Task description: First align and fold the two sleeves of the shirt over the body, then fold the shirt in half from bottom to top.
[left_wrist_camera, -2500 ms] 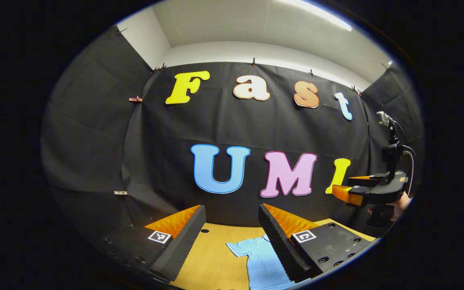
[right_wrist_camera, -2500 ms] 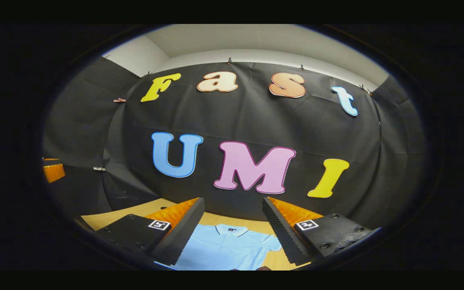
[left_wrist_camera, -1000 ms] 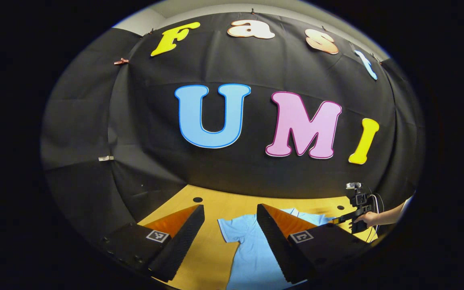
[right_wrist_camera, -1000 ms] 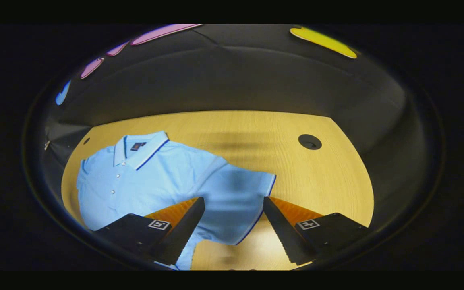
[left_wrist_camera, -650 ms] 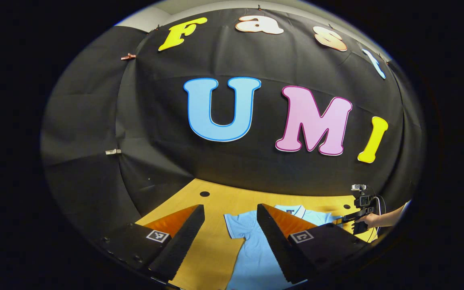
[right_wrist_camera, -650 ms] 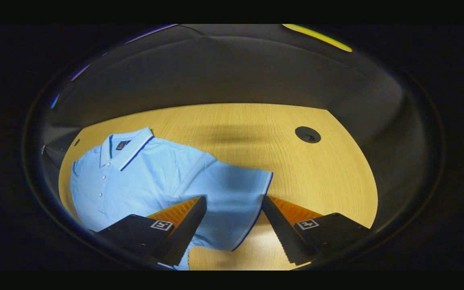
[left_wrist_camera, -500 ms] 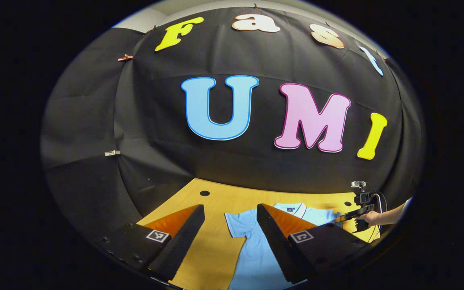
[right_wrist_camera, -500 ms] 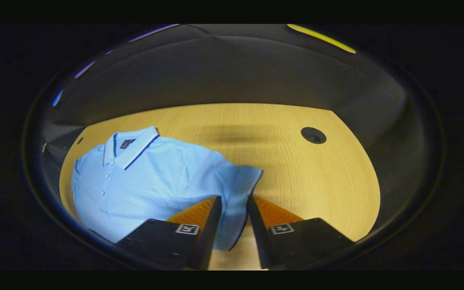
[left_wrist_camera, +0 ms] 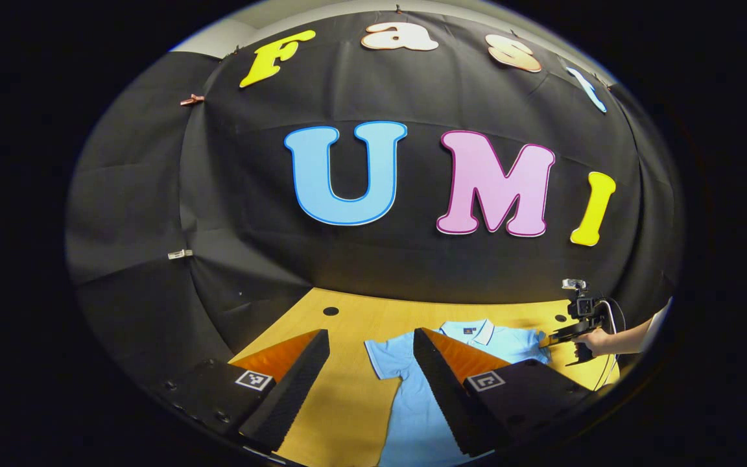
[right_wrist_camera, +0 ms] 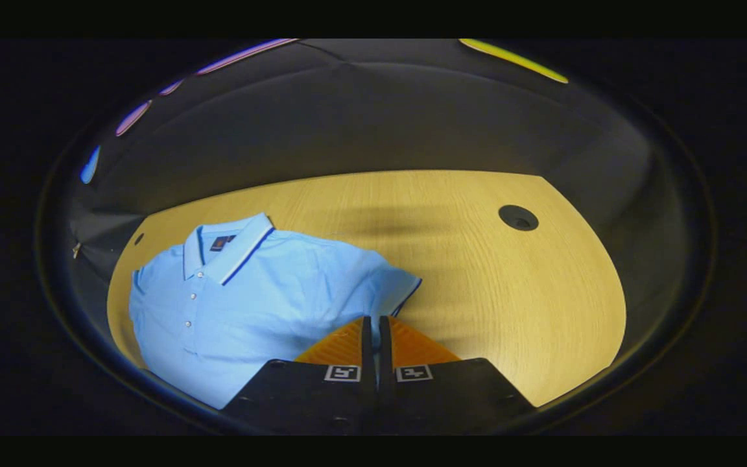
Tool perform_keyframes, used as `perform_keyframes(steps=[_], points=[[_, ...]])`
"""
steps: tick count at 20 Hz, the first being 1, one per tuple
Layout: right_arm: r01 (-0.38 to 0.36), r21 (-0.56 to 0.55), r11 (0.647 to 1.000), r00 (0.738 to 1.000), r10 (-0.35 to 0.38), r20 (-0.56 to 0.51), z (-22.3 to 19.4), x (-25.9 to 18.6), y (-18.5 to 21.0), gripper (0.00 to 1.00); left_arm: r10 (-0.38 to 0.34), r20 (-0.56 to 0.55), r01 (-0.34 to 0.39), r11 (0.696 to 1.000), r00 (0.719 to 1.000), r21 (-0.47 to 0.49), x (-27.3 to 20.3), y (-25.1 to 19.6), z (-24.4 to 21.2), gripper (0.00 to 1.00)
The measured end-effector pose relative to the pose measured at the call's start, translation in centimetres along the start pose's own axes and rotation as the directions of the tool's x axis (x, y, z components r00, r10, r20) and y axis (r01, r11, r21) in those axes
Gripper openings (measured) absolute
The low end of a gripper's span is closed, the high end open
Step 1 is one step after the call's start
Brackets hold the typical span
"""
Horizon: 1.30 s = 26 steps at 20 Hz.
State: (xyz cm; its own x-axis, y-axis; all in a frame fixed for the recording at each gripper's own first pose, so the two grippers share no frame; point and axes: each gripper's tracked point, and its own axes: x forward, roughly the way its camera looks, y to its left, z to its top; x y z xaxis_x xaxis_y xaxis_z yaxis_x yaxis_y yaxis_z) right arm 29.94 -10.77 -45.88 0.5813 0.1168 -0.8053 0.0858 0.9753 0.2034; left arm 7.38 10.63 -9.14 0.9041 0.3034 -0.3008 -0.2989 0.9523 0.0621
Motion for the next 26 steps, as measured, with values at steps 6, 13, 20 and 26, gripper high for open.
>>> perform_keyframes(steps=[6,13,20,26], points=[[-0.106,-0.034,0.994,0.991,0.109,0.079,2.9,-3.4,5.7,0.05,0.006,0.003,-0.006,1.000,1.000,-0.011,-1.2,0.8,-0.4,0.93],[-0.192,-0.231,0.954,0.980,0.199,0.006,0.5,-4.1,12.8,0.05,0.006,-0.001,-0.006,1.000,1.000,-0.015,-2.1,1.7,-0.9,0.93],[-0.284,-0.399,0.872,0.959,0.256,-0.123,-4.0,-3.3,17.2,0.37,-0.002,-0.041,0.001,0.999,0.999,-0.036,-0.9,2.2,-2.8,0.93],[-0.260,-0.294,0.920,0.958,0.284,0.041,1.2,-7.4,14.9,0.73,-0.081,-0.142,0.062,0.988,0.987,-0.138,4.8,1.7,-6.7,0.93]])
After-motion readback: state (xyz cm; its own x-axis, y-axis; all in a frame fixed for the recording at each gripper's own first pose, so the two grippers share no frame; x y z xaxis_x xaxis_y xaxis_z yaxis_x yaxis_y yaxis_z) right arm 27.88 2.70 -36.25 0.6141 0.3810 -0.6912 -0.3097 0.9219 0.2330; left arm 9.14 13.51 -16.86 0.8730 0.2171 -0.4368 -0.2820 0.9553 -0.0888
